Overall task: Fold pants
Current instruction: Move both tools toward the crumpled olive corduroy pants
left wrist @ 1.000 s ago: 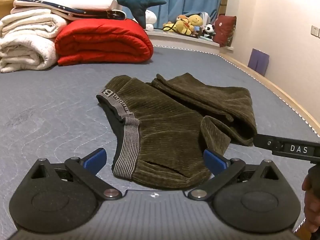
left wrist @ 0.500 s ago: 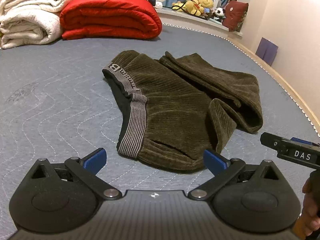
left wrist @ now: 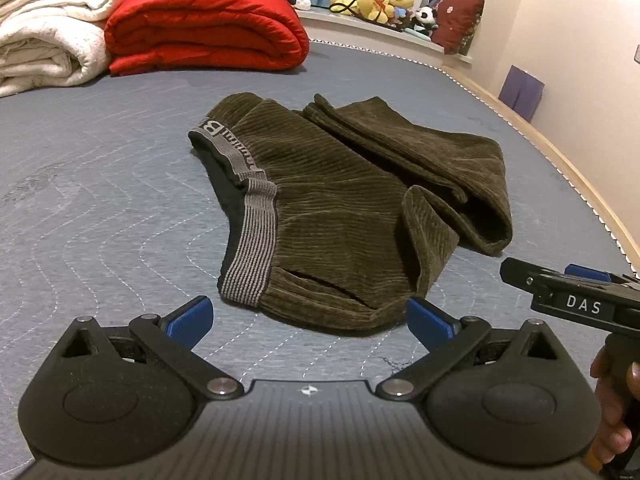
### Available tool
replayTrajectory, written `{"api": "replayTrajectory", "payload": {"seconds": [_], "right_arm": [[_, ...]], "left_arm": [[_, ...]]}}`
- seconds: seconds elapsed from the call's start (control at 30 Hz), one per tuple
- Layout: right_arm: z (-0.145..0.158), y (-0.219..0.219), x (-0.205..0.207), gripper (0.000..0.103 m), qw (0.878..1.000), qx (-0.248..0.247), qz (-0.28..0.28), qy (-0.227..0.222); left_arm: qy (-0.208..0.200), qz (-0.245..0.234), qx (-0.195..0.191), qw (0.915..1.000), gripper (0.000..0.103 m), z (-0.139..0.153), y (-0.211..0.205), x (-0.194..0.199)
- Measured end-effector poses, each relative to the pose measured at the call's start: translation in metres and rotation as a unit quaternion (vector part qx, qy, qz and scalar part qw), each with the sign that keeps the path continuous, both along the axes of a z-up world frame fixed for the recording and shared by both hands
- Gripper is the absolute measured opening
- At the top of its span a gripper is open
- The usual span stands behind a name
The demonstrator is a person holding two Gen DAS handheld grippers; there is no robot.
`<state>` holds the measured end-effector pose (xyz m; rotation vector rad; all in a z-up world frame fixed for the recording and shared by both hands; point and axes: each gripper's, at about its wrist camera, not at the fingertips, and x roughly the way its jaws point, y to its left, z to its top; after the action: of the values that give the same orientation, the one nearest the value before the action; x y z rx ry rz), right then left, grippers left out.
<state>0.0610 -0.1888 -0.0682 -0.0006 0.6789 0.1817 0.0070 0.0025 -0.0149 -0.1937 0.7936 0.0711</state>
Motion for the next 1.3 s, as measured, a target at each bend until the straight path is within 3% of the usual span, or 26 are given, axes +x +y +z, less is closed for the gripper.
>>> {"api": "replayTrajectory", "payload": {"seconds": [1.1,1.23,1.27,1.3], "right_arm": [[-0.001,0.003,-0.001,0.099,1.0,-0.003,0.004,-0.002],[-0.001,0.004,-0.002,0.098,1.0,-0.005,0.003,-0.009],[0.0,0.005,-0.003,0.095,1.0,-0.003,0.003,-0.013],[0.002,0.005,-0.003,0.089,1.0,0.001,0.003,-0.017]], "left_arm": [[-0.008,-0.008,-0.002,0.9999,0.103,0.001,-0.003,-0.001],[-0.033,0.001,0.015,0.9993,0.103,0.008,-0.001,-0.007],[-0.04,-0.001,0.012,0.9991,0.1,0.013,0.003,-0.007],[-0.041,-0.007,0.002,0.9991,0.088,0.018,0.008,-0.004]]}}
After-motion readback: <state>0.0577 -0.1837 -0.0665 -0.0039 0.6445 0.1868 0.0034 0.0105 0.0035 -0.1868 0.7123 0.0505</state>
